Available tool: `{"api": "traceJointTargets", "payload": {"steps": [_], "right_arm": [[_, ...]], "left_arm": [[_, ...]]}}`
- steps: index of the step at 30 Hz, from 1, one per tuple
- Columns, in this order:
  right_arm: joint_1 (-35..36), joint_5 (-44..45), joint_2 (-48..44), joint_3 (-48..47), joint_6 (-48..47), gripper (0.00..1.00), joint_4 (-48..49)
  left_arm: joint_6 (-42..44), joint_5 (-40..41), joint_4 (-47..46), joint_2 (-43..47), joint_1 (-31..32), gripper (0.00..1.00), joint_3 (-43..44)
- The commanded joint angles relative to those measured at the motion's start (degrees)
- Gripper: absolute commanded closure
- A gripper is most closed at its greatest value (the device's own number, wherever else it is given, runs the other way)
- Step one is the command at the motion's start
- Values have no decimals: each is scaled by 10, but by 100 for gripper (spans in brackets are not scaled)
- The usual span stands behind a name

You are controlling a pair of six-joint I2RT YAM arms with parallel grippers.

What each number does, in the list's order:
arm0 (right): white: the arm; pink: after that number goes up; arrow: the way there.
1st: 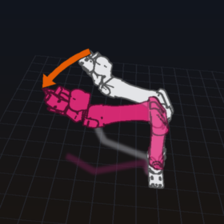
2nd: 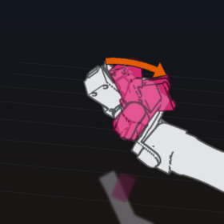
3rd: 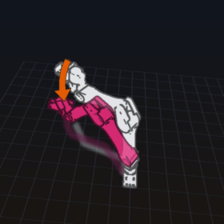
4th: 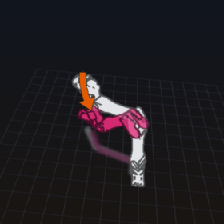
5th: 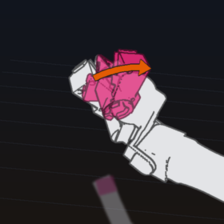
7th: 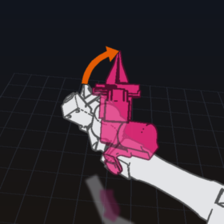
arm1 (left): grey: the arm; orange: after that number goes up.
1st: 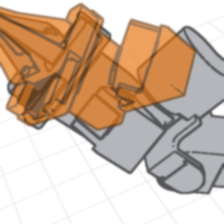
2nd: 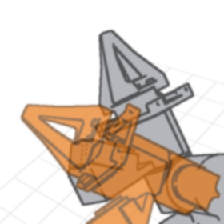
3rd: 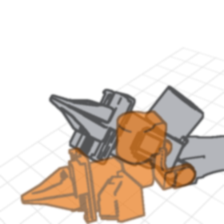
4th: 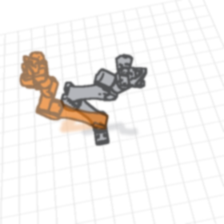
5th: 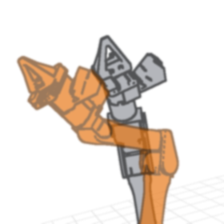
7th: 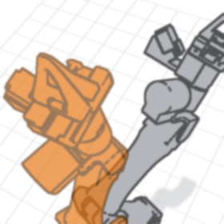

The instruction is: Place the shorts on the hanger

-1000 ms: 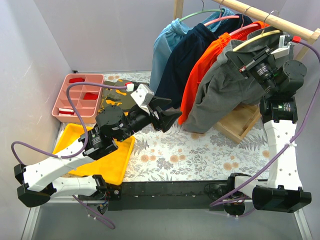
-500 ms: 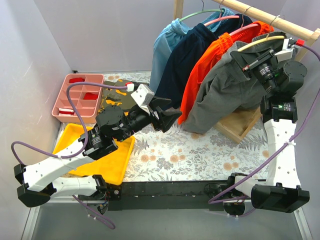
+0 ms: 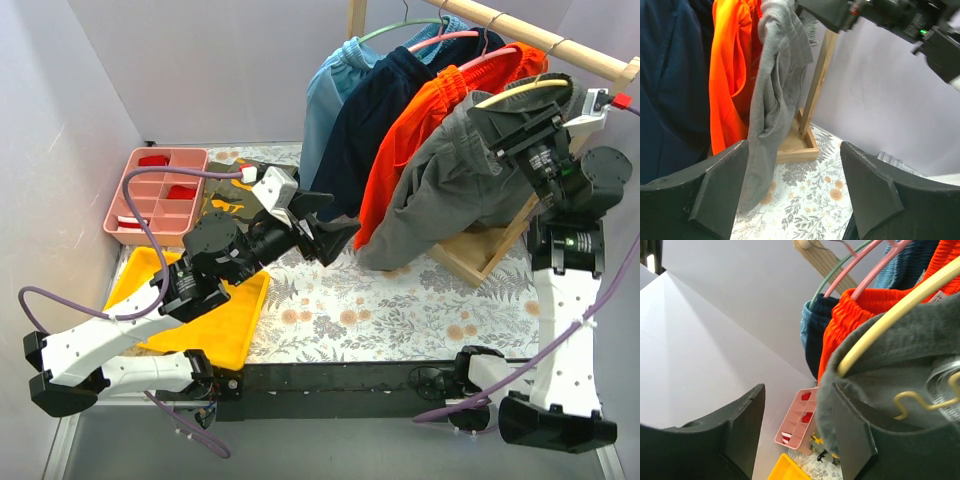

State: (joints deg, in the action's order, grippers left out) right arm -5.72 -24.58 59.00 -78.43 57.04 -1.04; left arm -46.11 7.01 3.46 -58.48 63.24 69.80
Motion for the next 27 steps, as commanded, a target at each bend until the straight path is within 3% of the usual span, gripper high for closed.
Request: {"api": "traceJointTargets", "payload": {"steps": [1, 4, 8, 12, 14, 15, 19, 22, 27], "right_arm": [[-2, -7, -56, 9, -25, 36, -19], [-2, -14, -78, 17, -41, 31, -47], [-2, -69, -93, 13, -73, 28, -68], [9, -114, -83, 7, -122, 26, -114], [56, -59, -90, 22, -154, 23, -127], [147, -30, -89, 41, -163, 23, -127], [378, 164, -35, 52, -231, 22, -152], [485, 279, -18, 101, -246, 21, -117], [556, 359, -31, 208, -253, 19, -62]], "left_arm": [[-20, 33, 2, 23, 3, 25, -9], [-29, 43, 9, 24, 3, 21, -10], [-83, 125, 53, 21, 3, 2, 9], [-147, 213, 142, 11, 2, 2, 38], [-178, 238, 201, 7, 2, 2, 39], [-196, 251, 210, 12, 1, 2, 28], [-246, 247, 223, 46, -22, 2, -53], [-281, 231, 239, 72, -57, 2, -102], [-311, 142, 244, 84, -136, 2, -183]]}}
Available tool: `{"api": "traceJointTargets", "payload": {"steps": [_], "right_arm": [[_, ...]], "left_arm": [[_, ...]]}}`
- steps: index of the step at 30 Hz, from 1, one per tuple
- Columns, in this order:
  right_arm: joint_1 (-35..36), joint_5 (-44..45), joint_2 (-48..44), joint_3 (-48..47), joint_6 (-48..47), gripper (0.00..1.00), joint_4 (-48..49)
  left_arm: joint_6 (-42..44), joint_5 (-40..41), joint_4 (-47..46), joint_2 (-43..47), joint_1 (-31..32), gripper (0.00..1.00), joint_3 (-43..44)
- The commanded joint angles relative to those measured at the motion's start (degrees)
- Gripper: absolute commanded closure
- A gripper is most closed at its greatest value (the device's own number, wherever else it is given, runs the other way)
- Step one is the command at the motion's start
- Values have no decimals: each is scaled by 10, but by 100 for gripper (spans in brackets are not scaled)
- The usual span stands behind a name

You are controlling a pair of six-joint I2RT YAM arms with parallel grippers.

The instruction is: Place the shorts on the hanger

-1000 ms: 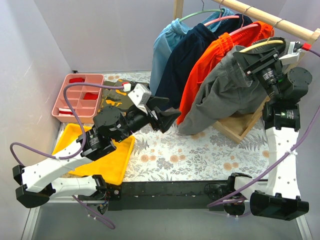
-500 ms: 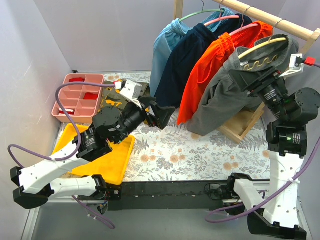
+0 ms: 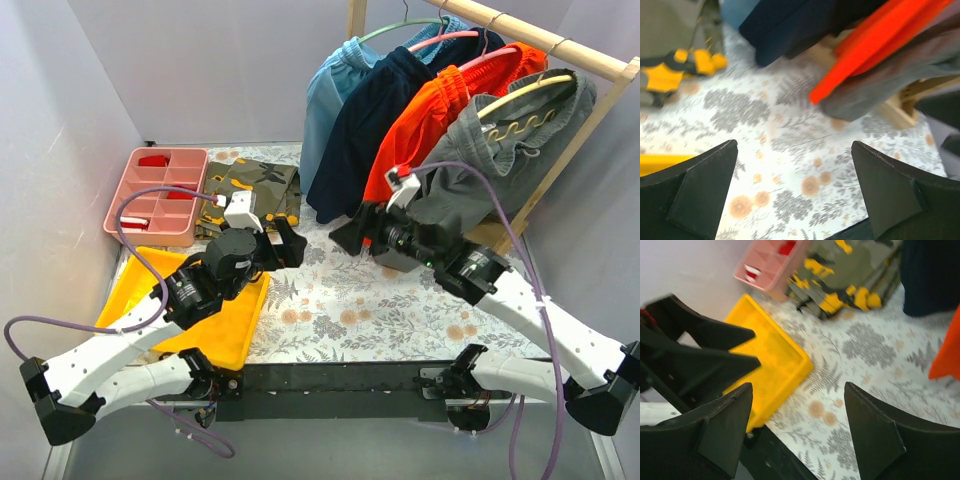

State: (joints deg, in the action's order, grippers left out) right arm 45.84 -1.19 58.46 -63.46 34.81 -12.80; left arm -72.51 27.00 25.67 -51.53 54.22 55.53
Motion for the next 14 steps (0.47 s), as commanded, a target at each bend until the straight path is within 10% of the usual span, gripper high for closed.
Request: {"api": "traceJointTargets", "payload": {"steps": [1, 14], "right_arm": [[62, 134, -30, 77, -34, 19, 76], [91, 189, -88, 250, -95, 4, 123]], "left_arm": [[-55, -63, 27, 9, -46, 2, -62], [-133, -4, -5, 38, -46, 2, -126]]}}
